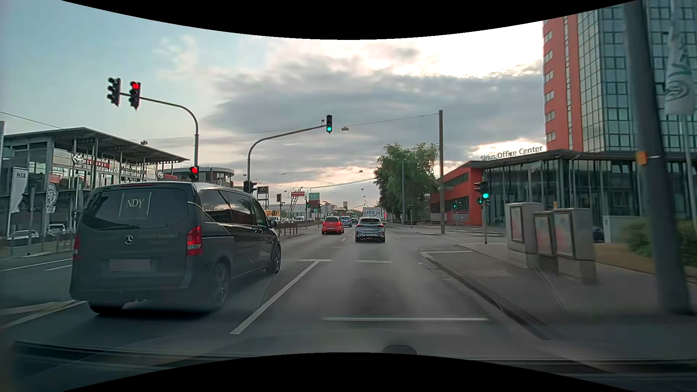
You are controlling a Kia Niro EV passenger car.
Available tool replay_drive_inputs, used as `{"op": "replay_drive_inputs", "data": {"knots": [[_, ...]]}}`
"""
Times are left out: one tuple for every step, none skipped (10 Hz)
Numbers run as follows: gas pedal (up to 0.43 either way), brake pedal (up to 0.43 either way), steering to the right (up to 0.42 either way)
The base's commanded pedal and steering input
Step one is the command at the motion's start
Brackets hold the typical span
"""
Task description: Follow the waypoints while adhering to traffic rules and regulations
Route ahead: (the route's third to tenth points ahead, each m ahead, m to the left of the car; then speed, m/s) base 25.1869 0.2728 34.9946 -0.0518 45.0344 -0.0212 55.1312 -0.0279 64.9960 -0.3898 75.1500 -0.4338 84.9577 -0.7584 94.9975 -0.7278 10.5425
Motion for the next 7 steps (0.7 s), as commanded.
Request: {"op": "replay_drive_inputs", "data": {"knots": [[0.039,0.000,-0.003],[0.039,0.000,-0.003],[0.039,0.000,-0.003],[0.039,0.000,-0.003],[0.039,0.000,-0.003],[0.039,0.000,-0.003],[0.039,0.000,-0.003]]}}
